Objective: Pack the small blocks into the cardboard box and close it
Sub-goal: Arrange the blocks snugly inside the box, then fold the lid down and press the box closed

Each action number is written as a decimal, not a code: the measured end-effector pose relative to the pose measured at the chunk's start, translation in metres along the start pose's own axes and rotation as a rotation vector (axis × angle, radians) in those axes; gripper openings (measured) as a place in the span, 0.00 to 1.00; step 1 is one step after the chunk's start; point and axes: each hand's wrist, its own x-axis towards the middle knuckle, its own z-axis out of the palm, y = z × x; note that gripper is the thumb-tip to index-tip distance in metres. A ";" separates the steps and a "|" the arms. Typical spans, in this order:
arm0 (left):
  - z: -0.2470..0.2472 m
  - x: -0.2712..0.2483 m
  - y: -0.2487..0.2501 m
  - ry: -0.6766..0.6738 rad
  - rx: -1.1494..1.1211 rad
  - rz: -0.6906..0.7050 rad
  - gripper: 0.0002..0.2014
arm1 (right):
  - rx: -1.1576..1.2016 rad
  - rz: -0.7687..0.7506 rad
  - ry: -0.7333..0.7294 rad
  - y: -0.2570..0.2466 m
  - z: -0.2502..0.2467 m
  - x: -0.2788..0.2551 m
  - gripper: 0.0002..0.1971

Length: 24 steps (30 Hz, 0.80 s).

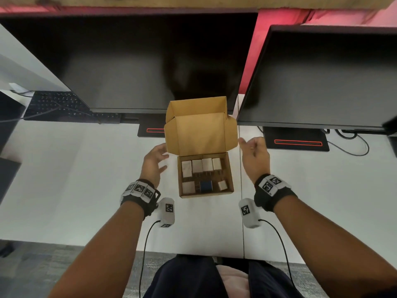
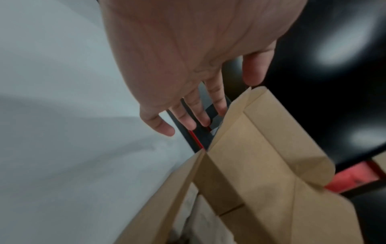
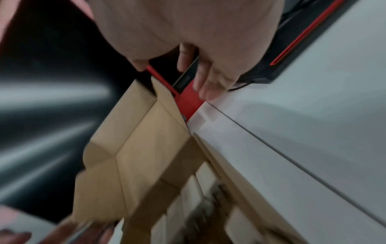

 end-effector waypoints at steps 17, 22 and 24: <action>0.002 -0.003 -0.026 -0.056 0.303 0.013 0.16 | -0.039 0.131 -0.484 0.003 -0.017 -0.017 0.24; 0.001 0.002 -0.050 -0.066 0.559 0.163 0.14 | -0.294 -0.069 -0.442 0.029 -0.010 -0.029 0.18; 0.004 0.000 -0.053 -0.065 0.574 0.181 0.17 | -0.301 -0.070 -0.432 0.033 -0.007 -0.033 0.20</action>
